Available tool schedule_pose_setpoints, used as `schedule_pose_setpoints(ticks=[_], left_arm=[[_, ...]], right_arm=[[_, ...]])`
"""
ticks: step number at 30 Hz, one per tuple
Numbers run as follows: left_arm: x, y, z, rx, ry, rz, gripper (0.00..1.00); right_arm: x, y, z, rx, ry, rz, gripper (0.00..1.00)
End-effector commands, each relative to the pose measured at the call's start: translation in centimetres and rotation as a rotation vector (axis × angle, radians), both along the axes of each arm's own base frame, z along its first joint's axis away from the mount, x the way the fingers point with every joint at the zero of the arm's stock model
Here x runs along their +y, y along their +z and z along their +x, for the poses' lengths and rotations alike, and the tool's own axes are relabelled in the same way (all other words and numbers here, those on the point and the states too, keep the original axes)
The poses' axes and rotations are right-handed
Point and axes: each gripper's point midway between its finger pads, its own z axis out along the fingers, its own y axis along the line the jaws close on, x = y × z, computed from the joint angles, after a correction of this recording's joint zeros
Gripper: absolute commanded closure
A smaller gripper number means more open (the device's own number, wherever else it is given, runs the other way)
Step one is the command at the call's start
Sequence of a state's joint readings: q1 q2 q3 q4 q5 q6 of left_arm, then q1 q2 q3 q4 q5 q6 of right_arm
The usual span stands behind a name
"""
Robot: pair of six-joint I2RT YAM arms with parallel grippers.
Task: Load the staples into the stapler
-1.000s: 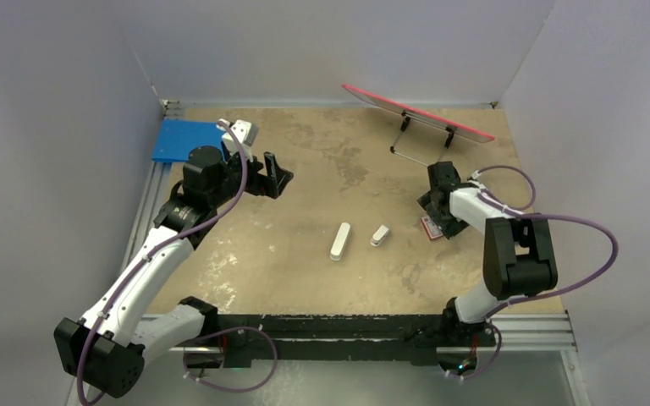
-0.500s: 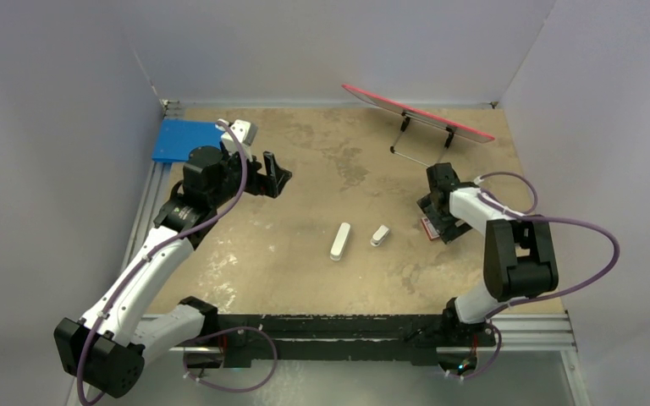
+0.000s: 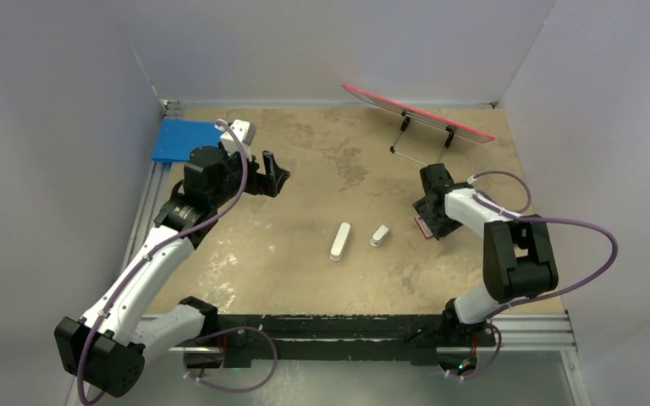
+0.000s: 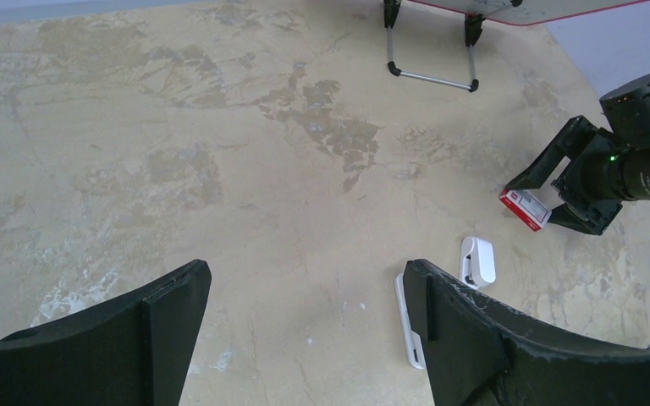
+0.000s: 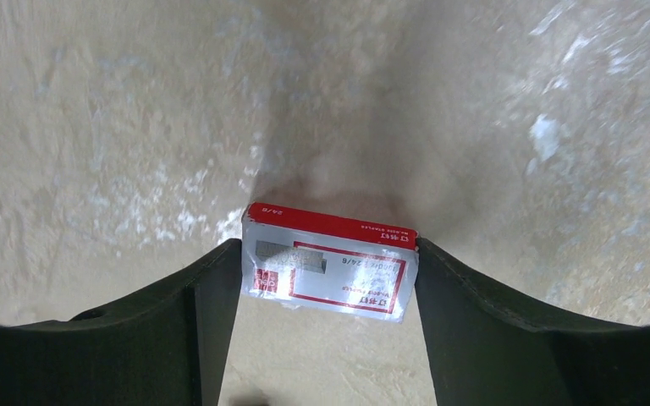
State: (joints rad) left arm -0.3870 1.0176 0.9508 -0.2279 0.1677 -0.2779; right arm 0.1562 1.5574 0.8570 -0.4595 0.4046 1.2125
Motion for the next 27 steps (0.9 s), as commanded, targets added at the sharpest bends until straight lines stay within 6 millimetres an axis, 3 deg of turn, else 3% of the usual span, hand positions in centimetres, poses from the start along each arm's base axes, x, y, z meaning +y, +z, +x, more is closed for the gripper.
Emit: schedule_pose_setpoints(ticks=[1,12,15,20,24,27], left_arm=[[0.4,1.1,0.6,-0.025,0.031,-0.019,0.15],[1.3,0.5,1.1,0.021,0.109,-0.018,0.16],[2.1,0.8,1.7,0.032,0.154,-0.023,0.16],[4.4,0.9,2.2,0.047,0.269,-0.043,0.16],[5.2,1.1,2.1,0.044,0.306,-0.047,0.16],[5.3,1.1,2.1,0.038,0.308,-0.039,0.16]], right_arm=[[1.8,2.2,1.5,-0.076,0.053,-0.041,0.28],[14.1,8.7,8.9,-0.264,0.371,-0.146,0.31],[18.0,8.6,9.6,-0.273,0.465,-0.134,0.32],[24.9,8.1,9.1,-0.277,0.673,-0.102,0.30],[28.9,7.3,7.3,-0.245,0.791,-0.088,0.29],[30.7,6.6,5.9,-0.228,0.836,-0.047,0.29]])
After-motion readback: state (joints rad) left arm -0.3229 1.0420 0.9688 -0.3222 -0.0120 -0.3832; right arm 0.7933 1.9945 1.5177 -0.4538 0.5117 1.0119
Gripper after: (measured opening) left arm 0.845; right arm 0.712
